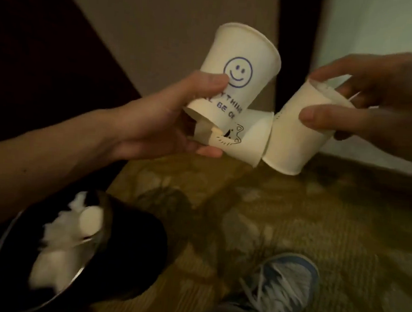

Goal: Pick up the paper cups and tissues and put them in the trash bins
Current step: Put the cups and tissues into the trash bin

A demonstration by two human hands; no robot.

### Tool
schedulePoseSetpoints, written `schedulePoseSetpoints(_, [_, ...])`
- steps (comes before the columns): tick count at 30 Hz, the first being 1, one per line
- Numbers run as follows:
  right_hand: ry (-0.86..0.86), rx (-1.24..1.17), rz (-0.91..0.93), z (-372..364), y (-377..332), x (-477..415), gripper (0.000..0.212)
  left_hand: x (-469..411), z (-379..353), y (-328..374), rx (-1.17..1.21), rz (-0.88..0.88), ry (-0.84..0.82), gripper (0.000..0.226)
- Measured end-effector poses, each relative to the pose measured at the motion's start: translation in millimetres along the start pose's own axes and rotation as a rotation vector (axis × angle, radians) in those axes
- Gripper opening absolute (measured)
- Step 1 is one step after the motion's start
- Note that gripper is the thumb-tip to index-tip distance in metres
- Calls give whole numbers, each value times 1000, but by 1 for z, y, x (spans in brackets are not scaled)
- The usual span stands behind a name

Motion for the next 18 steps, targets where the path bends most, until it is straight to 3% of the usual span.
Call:
schedulePoseSetpoints(5, [4,4,159,-47,-120,-15,55,127,41,-8,72,-61,81,73])
schedulePoseSetpoints(9, [-103,5,224,-115,-187,-26,59,212,81,-37,71,-41,117,63])
schedulePoseSetpoints(13, [-302,17,263,-204,-223,-48,50,278,125,-83,88,38,233,58])
schedulePoseSetpoints(18, [-385,81,284,-295,-237,-83,37,309,170,-156,201,207,439,76])
Point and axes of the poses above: each hand's wrist, its own x-axis away from the middle knuckle, its own z-axis out of the back of the hand, y = z × x, the point moved 9 cm from there along -x, towards the middle knuckle, and after that the axes turned 10 degrees about -y, right-handed, at the moved point
